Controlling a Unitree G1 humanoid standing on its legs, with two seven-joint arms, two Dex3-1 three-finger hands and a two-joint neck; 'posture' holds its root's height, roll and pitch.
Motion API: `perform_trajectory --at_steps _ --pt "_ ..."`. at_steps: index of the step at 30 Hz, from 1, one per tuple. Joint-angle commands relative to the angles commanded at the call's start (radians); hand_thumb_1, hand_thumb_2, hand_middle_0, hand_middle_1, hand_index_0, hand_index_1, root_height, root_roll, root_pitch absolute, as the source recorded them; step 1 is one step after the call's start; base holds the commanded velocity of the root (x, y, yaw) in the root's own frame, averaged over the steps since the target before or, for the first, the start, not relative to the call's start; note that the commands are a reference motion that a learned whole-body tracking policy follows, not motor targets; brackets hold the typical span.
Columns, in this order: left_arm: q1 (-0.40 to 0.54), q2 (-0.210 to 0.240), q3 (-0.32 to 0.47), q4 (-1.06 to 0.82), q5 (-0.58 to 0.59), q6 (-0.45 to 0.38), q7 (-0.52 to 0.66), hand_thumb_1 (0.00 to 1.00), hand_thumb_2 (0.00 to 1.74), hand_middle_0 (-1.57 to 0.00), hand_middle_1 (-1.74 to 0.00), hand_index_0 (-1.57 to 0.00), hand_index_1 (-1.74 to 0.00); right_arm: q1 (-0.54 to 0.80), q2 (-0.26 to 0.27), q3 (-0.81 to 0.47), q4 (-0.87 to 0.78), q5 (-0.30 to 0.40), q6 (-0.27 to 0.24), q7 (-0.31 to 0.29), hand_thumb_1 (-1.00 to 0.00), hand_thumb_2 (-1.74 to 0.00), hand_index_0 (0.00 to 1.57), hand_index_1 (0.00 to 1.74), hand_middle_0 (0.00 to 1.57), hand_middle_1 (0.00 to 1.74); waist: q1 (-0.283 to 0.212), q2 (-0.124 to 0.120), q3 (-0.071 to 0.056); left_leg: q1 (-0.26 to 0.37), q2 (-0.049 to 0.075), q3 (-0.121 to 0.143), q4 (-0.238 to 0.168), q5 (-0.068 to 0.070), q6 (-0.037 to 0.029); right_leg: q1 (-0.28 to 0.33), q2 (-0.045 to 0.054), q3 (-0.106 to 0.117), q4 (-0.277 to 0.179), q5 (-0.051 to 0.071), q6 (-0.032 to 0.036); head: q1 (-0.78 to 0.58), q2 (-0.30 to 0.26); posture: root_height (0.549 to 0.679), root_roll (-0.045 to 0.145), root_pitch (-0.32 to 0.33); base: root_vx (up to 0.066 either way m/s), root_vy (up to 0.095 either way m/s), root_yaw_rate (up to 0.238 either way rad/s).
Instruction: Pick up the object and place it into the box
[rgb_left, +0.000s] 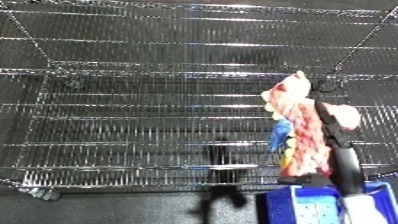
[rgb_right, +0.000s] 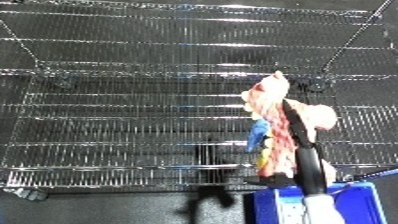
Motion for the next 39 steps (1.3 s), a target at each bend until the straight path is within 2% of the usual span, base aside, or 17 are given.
perform_trajectory --at_steps 5,6,7,15,22,28,31,36,39 --pt "0.007 0.024 -0.016 0.009 -0.026 -0.004 -0.007 1.0 1.74 -1.57 -1.74 -1.57 -1.74 -0.058 -0.095 -0.013 0.105 0.028 0.013 -0.012 0.0 0.0 0.0 0.0 0.0 0.0 0.008 0.009 -0.005 0.0 0.0 -0.001 0.0 0.001 -0.0027 0.002 -0.003 -0.002 -0.001 0.005 0.0 0.133 0.001 0.626 0.036 -0.192 -0.002 -0.023 0.038" --pt "0.007 0.033 -0.026 0.014 -0.032 -0.005 -0.011 1.0 1.74 -1.57 -1.74 -1.57 -1.74 -0.077 -0.127 -0.011 0.145 0.038 0.017 -0.012 0.0 0.0 0.0 0.0 0.0 0.0 0.011 0.013 -0.006 -0.001 0.0 -0.002 0.001 0.002 -0.0034 0.001 -0.0039 -0.003 0.001 0.005 0.0002 0.177 0.001 0.626 0.036 -0.192 0.0 -0.024 0.051" --pt "0.007 0.033 -0.026 0.014 -0.032 -0.005 -0.011 1.0 1.74 -1.57 -1.74 -1.57 -1.74 -0.077 -0.127 -0.011 0.145 0.038 0.017 -0.012 0.0 0.0 0.0 0.0 0.0 0.0 0.011 0.013 -0.006 -0.001 0.0 -0.002 0.001 0.002 -0.0034 0.001 -0.0039 -0.003 0.001 0.005 0.0002 0.177 0.001 0.626 0.036 -0.192 0.0 -0.024 0.051" --pt "0.012 0.062 -0.083 0.022 -0.043 -0.004 -0.036 1.0 1.74 -1.57 -1.74 -1.57 -1.74 -0.165 -0.242 0.028 0.311 0.071 0.035 0.0 0.0 0.0 0.0 0.0 0.0 0.0 0.021 0.031 -0.012 -0.003 -0.002 -0.006 -0.005 0.006 -0.0057 -0.004 -0.0066 -0.008 0.004 0.006 0.002 0.312 0.002 0.626 0.037 -0.19 0.009 -0.025 0.028" --pt "0.017 0.077 -0.137 0.026 -0.057 -0.01 -0.051 1.0 1.74 -1.57 -1.74 -1.57 -1.74 -0.283 -0.312 0.121 0.499 0.093 0.078 0.027 0.0 0.0 0.0 0.0 0.0 0.0 0.032 0.05 -0.013 0.0 -0.003 -0.006 -0.005 0.004 -0.0074 -0.009 -0.008 -0.008 0.01 0.003 0.0021 0.385 0.008 0.626 0.04 -0.186 0.01 -0.016 -0.017" --pt "0.025 0.081 -0.161 0.019 -0.062 -0.018 -0.063 1.0 1.74 -1.57 -1.74 -1.57 -1.74 -0.401 -0.319 0.216 0.699 0.077 0.112 0.05 0.0 0.0 0.0 0.0 0.0 0.0 0.042 0.075 -0.015 0.004 -0.007 -0.005 -0.009 0.002 -0.0082 -0.01 -0.0101 -0.009 0.006 0.002 0.0024 0.403 -0.02 0.627 0.042 -0.179 0.031 -0.013 -0.015" --pt "0.03 0.082 -0.165 0.009 -0.067 -0.03 -0.061 1.0 1.74 -1.57 -1.74 -1.57 -1.74 -0.445 -0.311 0.239 0.763 0.075 0.131 0.052 0.0 0.0 0.0 0.0 0.0 0.0 0.048 0.096 -0.014 0.001 -0.013 -0.004 -0.015 0.005 -0.0083 -0.017 -0.0143 -0.008 0.004 0.004 0.0033 0.415 -0.011 0.627 0.045 -0.174 0.043 -0.002 0.005" --pt "0.04 0.082 -0.182 -0.012 -0.074 -0.038 -0.057 1.0 1.74 -1.57 -1.74 -1.57 -1.74 -0.561 -0.334 0.284 0.898 0.083 0.141 0.068 0.0 0.0 0.0 0.0 0.0 0.0 0.059 0.133 -0.004 -0.019 -0.027 -0.009 -0.019 0.013 -0.0066 -0.042 -0.0213 -0.005 0.01 0.004 0.0046 0.436 0.002 0.626 0.049 -0.159 0.018 0.015 0.027" --pt "0.041 0.082 -0.19 -0.01 -0.073 -0.039 -0.055 1.0 1.74 -1.57 -1.74 -1.57 -1.74 -0.62 -0.348 0.314 0.966 0.086 0.135 0.081 0.0 0.0 0.0 0.0 0.0 0.0 0.062 0.146 0.001 -0.029 -0.032 -0.011 -0.022 0.016 -0.0058 -0.051 -0.0229 -0.004 0.01 0.002 0.0036 0.442 -0.003 0.626 0.051 -0.15 0.004 0.018 0.008"
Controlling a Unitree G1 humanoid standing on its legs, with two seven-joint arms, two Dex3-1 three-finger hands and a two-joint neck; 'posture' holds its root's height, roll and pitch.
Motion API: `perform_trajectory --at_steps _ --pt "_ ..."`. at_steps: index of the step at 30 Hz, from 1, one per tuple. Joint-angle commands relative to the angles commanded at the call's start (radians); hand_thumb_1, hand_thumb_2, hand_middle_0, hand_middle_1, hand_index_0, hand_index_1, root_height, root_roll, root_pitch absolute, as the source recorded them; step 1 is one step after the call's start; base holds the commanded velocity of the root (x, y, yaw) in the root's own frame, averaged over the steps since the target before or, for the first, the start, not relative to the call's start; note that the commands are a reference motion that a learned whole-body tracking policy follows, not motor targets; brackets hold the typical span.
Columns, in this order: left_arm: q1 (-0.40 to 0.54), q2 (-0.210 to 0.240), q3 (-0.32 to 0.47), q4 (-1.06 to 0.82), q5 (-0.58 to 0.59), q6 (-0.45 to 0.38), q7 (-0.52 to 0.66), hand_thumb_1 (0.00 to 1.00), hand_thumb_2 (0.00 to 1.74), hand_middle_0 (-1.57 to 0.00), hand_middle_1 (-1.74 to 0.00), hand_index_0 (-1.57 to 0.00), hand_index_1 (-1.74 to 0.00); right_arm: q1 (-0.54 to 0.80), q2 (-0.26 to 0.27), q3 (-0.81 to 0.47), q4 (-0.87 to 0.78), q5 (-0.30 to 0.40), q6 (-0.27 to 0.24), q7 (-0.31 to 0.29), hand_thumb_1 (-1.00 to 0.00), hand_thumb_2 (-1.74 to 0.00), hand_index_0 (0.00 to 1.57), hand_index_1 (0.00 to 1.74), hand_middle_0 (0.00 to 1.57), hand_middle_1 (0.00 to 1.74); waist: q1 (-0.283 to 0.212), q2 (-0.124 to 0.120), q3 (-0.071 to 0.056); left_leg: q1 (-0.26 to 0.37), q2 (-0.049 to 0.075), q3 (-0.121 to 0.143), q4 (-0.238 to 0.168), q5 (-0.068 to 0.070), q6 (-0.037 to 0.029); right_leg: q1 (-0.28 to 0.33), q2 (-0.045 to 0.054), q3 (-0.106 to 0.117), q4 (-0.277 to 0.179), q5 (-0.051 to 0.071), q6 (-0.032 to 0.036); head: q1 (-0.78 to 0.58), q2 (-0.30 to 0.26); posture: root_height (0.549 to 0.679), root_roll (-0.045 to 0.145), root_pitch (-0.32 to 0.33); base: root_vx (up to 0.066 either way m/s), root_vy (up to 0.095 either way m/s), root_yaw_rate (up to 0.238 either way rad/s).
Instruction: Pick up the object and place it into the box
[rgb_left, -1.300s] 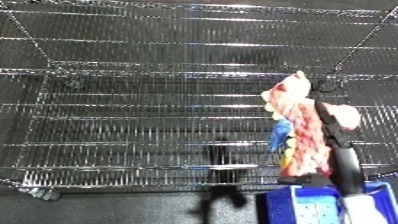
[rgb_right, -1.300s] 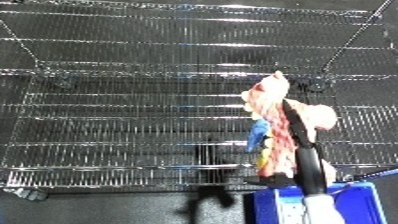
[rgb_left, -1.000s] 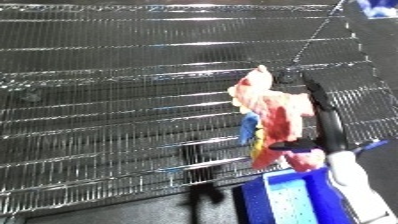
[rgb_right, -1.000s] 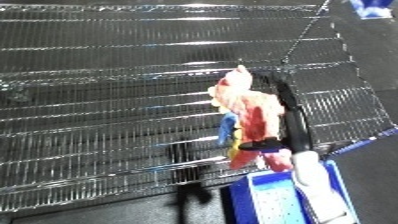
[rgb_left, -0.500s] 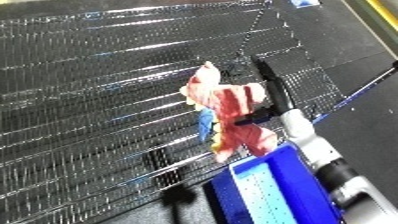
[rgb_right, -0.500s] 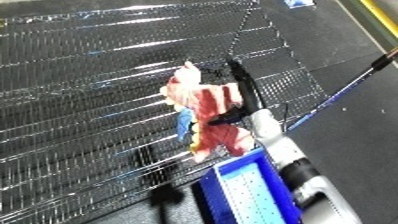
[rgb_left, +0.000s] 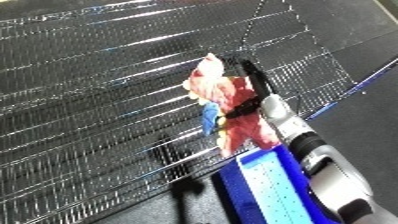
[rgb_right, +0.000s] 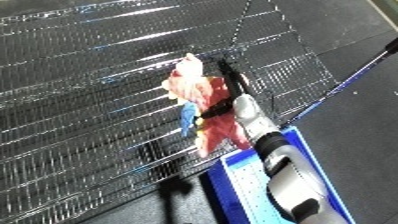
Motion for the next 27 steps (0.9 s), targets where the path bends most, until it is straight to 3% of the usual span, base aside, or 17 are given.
perform_trajectory --at_steps 4,15,23,27 --pt "-0.001 -0.006 -0.004 0.005 0.001 0.002 0.002 1.0 1.74 -1.57 -1.74 -1.57 -1.74 -0.044 0.001 0.036 0.069 -0.005 -0.013 0.019 0.0 0.0 0.0 0.0 0.0 0.0 -0.002 0.008 0.003 -0.004 -0.001 0.001 -0.005 0.001 -0.0004 0.001 0.0001 -0.002 -0.006 -0.004 -0.0012 -0.009 -0.001 0.627 0.05 -0.142 0.005 0.007 0.009" --pt "0.006 -0.016 0.021 0.01 0.011 0.001 0.0 1.0 1.74 -1.57 -1.74 -1.57 -1.74 0.009 0.049 0.057 0.078 -0.04 -0.007 0.046 -0.55 -0.96 0.86 0.96 0.86 0.96 -0.008 -0.004 0.008 0.01 0.014 0.006 -0.021 0.002 -0.0066 0.025 0.0062 -0.012 -0.028 -0.007 -0.0036 -0.037 -0.003 0.631 0.047 -0.142 -0.006 -0.008 -0.006" --pt "0.013 -0.012 0.037 0.019 -0.009 -0.002 -0.015 1.0 1.74 -1.57 -1.74 -1.57 -1.74 0.064 0.05 0.061 0.052 -0.06 -0.003 0.055 -0.95 -1.65 1.49 1.65 1.49 1.65 -0.006 -0.018 0.006 0.022 0.018 0.003 -0.028 0.005 -0.0107 0.042 0.0087 -0.019 -0.034 -0.007 -0.005 -0.033 0.002 0.632 0.045 -0.15 -0.024 -0.005 0.015" --pt "0.013 -0.011 0.04 0.033 -0.008 0.002 -0.023 1.0 1.74 -1.57 -1.74 -1.57 -1.74 0.1 0.049 0.049 0.04 -0.061 -0.005 0.06 -0.95 -1.65 1.49 1.65 1.49 1.65 -0.004 -0.028 0.005 0.025 0.02 0.0 -0.029 0.009 -0.0125 0.049 0.0098 -0.023 -0.036 -0.003 -0.0059 -0.025 0.01 0.632 0.043 -0.156 -0.031 -0.012 0.042"
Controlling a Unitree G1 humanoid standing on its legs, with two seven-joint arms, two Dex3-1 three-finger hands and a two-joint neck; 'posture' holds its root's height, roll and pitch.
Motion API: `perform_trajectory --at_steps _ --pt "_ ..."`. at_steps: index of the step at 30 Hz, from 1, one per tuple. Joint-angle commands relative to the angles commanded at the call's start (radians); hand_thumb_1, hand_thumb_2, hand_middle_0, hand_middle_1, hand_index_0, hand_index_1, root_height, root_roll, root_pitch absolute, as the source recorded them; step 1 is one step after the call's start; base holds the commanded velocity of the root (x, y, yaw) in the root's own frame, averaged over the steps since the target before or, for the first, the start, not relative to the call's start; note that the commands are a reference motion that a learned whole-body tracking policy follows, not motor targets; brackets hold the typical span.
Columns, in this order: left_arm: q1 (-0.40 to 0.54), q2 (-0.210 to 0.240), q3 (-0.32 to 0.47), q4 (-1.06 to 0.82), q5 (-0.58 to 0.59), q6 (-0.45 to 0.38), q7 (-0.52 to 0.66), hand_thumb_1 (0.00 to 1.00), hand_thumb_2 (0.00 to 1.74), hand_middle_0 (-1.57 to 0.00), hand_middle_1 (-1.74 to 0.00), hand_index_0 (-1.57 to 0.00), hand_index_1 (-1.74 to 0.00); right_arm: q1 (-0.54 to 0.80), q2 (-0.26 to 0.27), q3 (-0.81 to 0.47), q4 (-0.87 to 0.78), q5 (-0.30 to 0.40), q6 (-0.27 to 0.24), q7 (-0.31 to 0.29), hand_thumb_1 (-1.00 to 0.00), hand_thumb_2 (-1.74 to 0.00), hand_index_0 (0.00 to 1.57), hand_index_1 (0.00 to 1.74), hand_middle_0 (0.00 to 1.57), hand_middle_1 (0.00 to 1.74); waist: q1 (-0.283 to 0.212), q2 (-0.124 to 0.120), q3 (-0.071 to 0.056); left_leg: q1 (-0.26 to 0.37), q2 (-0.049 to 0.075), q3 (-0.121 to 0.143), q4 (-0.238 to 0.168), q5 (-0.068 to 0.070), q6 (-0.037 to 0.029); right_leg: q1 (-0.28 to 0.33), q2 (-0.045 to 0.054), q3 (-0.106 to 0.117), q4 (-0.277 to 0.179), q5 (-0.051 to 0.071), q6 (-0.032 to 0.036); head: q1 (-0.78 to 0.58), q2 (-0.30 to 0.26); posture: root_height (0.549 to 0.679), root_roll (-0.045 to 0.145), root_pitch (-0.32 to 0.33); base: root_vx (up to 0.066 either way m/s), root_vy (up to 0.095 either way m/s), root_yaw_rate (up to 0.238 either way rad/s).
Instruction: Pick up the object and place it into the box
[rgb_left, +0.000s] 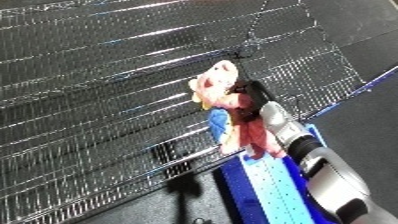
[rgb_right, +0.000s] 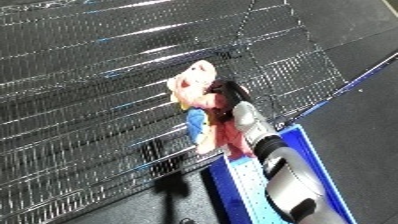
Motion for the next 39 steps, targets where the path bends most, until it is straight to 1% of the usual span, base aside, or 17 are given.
perform_trajectory --at_steps 6,10,15,19,23,26,27,33,36,39 --pt "0.001 0.004 0.004 0.015 0.007 0.005 -0.006 1.0 1.74 -1.57 -1.74 -1.57 -1.74 0.051 -0.013 -0.035 -0.047 0.009 -0.009 -0.006 -0.95 -1.65 1.49 1.65 1.49 1.65 -0.001 -0.013 -0.006 0.003 0.003 -0.004 -0.009 0.007 -0.0008 0.011 -0.0011 -0.006 -0.011 0.007 -0.0002 0.007 0.008 0.634 0.042 -0.161 -0.022 -0.016 0.032" --pt "-0.001 0.007 0.012 0.024 0.017 0.009 -0.001 1.0 1.74 -1.57 -1.74 -1.57 -1.74 0.095 -0.035 -0.086 -0.16 0.027 -0.035 -0.033 -0.95 -1.65 1.49 1.65 1.49 1.65 -0.011 -0.023 -0.007 0.005 0.007 -0.004 -0.005 0.008 0.0001 0.01 -0.0002 -0.004 -0.003 0.007 -0.0006 0.007 0.022 0.633 0.042 -0.167 -0.025 -0.018 -0.01" --pt "-0.008 0.009 0.024 0.036 0.025 0.01 0.008 1.0 1.74 -1.57 -1.74 -1.57 -1.74 0.181 -0.065 -0.182 -0.346 0.045 -0.066 -0.075 -0.95 -1.65 1.49 1.65 1.49 1.65 -0.031 -0.033 -0.009 0.009 0.012 0.0 0.002 0.005 0.0014 0.007 0.0012 0.002 0.006 0.004 -0.0013 0.02 0.03 0.632 0.045 -0.173 -0.017 -0.02 -0.043" --pt "-0.016 0.006 0.026 0.044 0.034 0.014 0.014 1.0 1.74 -1.57 -1.74 -1.57 -1.74 0.261 -0.077 -0.277 -0.481 0.064 -0.083 -0.1 -0.95 -1.65 1.49 1.65 1.49 1.65 -0.049 -0.037 -0.016 0.016 0.015 0.006 0.006 0.002 0.0042 0.009 0.0016 0.006 0.009 0.004 -0.0014 0.041 0.048 0.632 0.048 -0.177 -0.009 -0.023 -0.08" --pt "-0.018 -0.004 0.03 0.046 0.037 0.015 0.016 1.0 1.74 -1.57 -1.74 -1.57 -1.74 0.335 -0.078 -0.366 -0.584 0.075 -0.102 -0.121 -0.95 -1.65 1.49 1.65 1.49 1.65 -0.071 -0.038 -0.023 0.024 0.018 0.012 0.011 -0.004 0.007 0.013 0.0009 0.011 0.008 0.003 -0.0023 0.08 0.075 0.632 0.052 -0.18 -0.007 -0.021 -0.101" --pt "-0.019 -0.013 0.03 0.045 0.038 0.016 0.017 1.0 1.74 -1.57 -1.74 -1.57 -1.74 0.386 -0.071 -0.43 -0.641 0.084 -0.115 -0.137 -0.95 -1.65 1.49 1.65 1.49 1.65 -0.086 -0.037 -0.028 0.03 0.02 0.018 0.016 -0.009 0.0084 0.018 -0.0005 0.014 0.005 0.002 -0.0024 0.101 0.09 0.633 0.054 -0.183 -0.004 -0.019 -0.089" --pt "-0.02 -0.015 0.03 0.045 0.038 0.016 0.017 1.0 1.74 -1.57 -1.74 -1.57 -1.74 0.401 -0.068 -0.449 -0.655 0.088 -0.119 -0.143 -0.95 -1.65 1.49 1.65 1.49 1.65 -0.091 -0.037 -0.029 0.032 0.02 0.02 0.017 -0.01 0.0087 0.019 -0.0008 0.015 0.005 0.001 -0.0024 0.127 0.108 0.633 0.055 -0.184 -0.005 -0.017 -0.081" --pt "-0.026 -0.028 0.033 0.04 0.042 0.019 0.024 1.0 1.74 -1.57 -1.74 -1.57 -1.74 0.522 -0.03 -0.588 -0.731 0.09 -0.142 -0.188 -0.95 -1.65 1.49 1.65 1.49 1.65 -0.135 -0.038 -0.037 0.041 0.024 0.031 0.022 -0.019 0.0103 0.028 0.0015 0.024 -0.005 0.001 -0.0046 0.186 0.113 0.635 0.061 -0.183 0.0 -0.004 -0.1" --pt "-0.028 -0.035 0.04 0.042 0.042 0.019 0.03 1.0 1.74 -1.57 -1.74 -1.57 -1.74 0.596 0.006 -0.656 -0.751 0.078 -0.148 -0.21 -0.95 -1.65 1.49 1.65 1.49 1.65 -0.161 -0.038 -0.042 0.047 0.027 0.038 0.02 -0.023 0.0108 0.036 0.0046 0.029 -0.014 0.0 -0.0063 0.22 0.125 0.637 0.063 -0.181 -0.001 0.0 -0.107" --pt "-0.029 -0.041 0.049 0.046 0.043 0.019 0.034 1.0 1.74 -1.57 -1.74 -1.57 -1.74 0.673 0.063 -0.718 -0.764 0.068 -0.151 -0.228 -0.95 -1.65 1.49 1.65 1.49 1.65 -0.188 -0.038 -0.048 0.053 0.031 0.045 0.018 -0.028 0.0107 0.045 0.0074 0.032 -0.024 -0.001 -0.0091 0.243 0.128 0.639 0.065 -0.18 0.004 -0.003 -0.09"
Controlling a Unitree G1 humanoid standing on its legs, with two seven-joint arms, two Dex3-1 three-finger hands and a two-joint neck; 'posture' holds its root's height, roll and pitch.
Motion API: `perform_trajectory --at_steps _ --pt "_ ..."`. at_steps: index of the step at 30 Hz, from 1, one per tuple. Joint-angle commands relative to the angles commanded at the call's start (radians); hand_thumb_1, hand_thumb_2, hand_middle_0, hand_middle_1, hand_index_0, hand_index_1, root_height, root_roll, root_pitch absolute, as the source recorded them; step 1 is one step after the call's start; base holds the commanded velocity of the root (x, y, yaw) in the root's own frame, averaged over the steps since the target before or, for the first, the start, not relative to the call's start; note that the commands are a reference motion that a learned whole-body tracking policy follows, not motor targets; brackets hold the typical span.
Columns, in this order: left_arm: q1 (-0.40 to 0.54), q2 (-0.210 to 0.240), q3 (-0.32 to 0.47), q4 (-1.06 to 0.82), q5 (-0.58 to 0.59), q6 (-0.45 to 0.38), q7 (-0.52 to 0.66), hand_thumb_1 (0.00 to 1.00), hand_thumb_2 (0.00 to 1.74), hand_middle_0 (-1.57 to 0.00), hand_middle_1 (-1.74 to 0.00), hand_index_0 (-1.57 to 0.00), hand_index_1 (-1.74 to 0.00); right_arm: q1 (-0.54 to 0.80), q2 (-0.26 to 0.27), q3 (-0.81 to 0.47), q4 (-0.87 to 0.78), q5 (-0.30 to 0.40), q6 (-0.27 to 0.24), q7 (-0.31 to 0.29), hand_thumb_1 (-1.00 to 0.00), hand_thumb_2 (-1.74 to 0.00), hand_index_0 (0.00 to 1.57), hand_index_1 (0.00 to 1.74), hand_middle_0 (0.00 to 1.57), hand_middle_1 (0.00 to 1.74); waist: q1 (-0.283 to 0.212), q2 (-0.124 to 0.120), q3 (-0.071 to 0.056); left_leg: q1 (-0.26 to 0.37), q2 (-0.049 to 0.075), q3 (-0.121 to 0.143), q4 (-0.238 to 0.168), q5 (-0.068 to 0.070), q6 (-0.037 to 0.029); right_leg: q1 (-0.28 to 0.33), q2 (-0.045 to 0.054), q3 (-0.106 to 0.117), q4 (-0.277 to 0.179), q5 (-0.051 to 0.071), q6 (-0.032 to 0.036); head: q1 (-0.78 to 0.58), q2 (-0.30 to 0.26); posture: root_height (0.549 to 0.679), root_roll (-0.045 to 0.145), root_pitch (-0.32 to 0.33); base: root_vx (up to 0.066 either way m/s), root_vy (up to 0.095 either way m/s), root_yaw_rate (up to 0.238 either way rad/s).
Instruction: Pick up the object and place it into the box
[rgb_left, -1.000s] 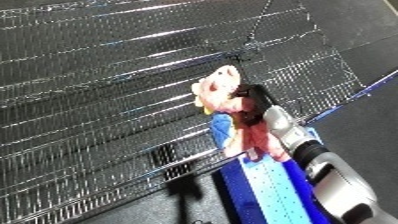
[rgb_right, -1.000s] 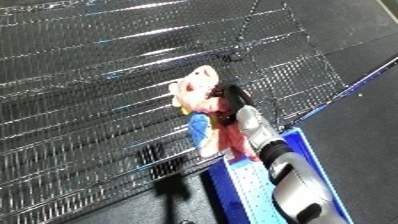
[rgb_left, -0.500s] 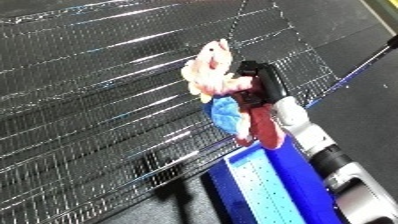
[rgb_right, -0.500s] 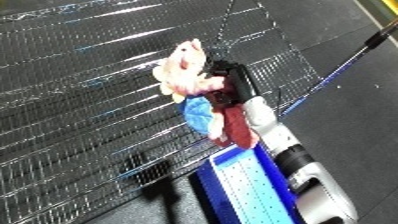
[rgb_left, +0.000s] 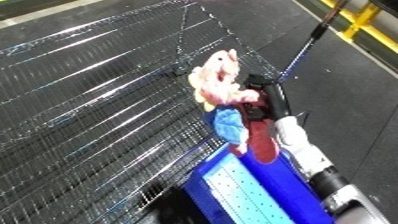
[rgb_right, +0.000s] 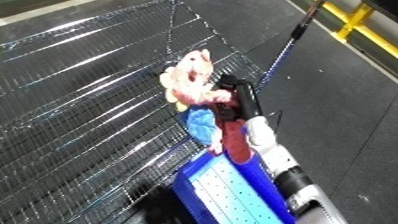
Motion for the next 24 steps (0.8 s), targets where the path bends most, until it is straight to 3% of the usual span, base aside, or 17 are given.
perform_trajectory --at_steps 7,11,16,24 --pt "-0.005 0.003 0.007 0.01 0.007 -0.001 0.0 1.0 1.74 -1.57 -1.74 -1.57 -1.74 0.085 0.088 -0.074 0.074 0.036 -0.012 -0.027 -0.95 -1.65 1.49 1.65 1.49 1.65 -0.044 0.005 -0.009 0.008 0.002 0.01 -0.002 -0.005 -0.0029 0.013 0.0042 0.007 -0.015 0.0 -0.0045 0.008 -0.009 0.642 0.07 -0.178 0.0 0.002 -0.064" --pt "-0.013 0.007 0.001 0.011 0.003 -0.008 -0.001 1.0 1.74 -1.57 -1.74 -1.57 -1.74 0.087 0.123 -0.102 0.159 0.107 -0.034 -0.043 -0.95 -1.65 1.49 1.65 1.49 1.65 -0.062 0.008 -0.009 0.01 0.005 0.016 0.0 -0.006 -0.0063 0.015 0.0061 0.011 -0.023 0.003 -0.0064 0.01 -0.021 0.644 0.073 -0.177 -0.013 0.006 -0.062" --pt "-0.02 0.014 -0.005 0.014 -0.003 -0.019 -0.003 1.0 1.74 -1.57 -1.74 -1.57 -1.74 0.072 0.151 -0.131 0.29 0.218 -0.065 -0.049 -0.7 -1.22 1.1 1.22 1.1 1.22 -0.075 0.01 -0.011 0.011 0.007 0.021 0.003 -0.007 -0.0101 0.019 0.0104 0.014 -0.029 0.007 -0.0092 0.009 -0.031 0.645 0.075 -0.177 -0.017 0.005 -0.034" --pt "-0.026 0.034 -0.011 0.017 0.006 -0.027 -0.015 1.0 1.74 -1.57 -1.74 -1.57 -1.74 0.053 0.128 -0.145 0.461 0.264 -0.064 -0.044 -0.3 -0.52 0.47 0.52 0.47 0.52 -0.074 0.011 -0.016 0.013 0.01 0.023 -0.002 -0.003 -0.0143 0.024 0.0121 0.011 -0.038 0.01 -0.0093 0.011 -0.048 0.646 0.075 -0.176 -0.005 -0.003 -0.007"
